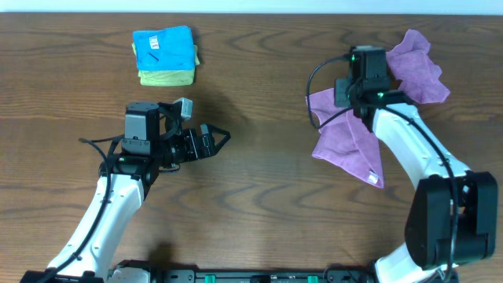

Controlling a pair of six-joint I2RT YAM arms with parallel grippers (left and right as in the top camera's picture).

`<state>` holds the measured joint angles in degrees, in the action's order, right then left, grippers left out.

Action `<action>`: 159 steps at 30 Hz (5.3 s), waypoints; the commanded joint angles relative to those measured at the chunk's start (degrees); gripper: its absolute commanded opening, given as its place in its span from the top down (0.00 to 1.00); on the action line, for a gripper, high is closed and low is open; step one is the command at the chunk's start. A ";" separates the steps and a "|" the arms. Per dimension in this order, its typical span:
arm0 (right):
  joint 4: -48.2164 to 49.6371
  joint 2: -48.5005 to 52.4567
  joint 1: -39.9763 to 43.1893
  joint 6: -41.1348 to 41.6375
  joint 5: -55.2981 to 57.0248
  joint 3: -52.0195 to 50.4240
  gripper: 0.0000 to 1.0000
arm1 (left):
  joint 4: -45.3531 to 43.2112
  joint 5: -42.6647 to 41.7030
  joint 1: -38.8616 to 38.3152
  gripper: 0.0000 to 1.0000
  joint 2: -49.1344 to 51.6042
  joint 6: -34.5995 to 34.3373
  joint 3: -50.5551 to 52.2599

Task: Fold the cloth

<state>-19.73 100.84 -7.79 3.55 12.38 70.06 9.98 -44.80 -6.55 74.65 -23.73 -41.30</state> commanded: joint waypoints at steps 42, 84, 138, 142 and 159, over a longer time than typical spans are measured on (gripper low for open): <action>-21.44 -7.96 5.60 -0.48 -10.51 2.23 0.22 | -2.12 0.35 -0.24 0.04 0.02 1.01 -1.42; -29.46 9.22 -3.76 5.81 -18.56 2.21 0.41 | -2.56 0.33 -0.24 0.04 0.02 1.03 -1.42; -26.75 9.97 -17.40 -4.85 -46.29 7.13 0.73 | -2.56 1.70 -0.22 0.04 0.02 2.12 -1.42; -29.81 9.66 -16.70 -3.65 -40.65 7.13 0.65 | -2.51 1.73 -0.24 0.04 0.02 2.10 -1.42; -41.44 -7.39 -8.46 -3.17 -37.13 6.10 0.53 | 7.10 1.95 -0.31 0.04 0.04 -1.84 -4.22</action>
<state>-60.53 96.53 -17.52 0.25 -25.08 76.23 13.96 -43.18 -6.55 74.67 -24.60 -42.22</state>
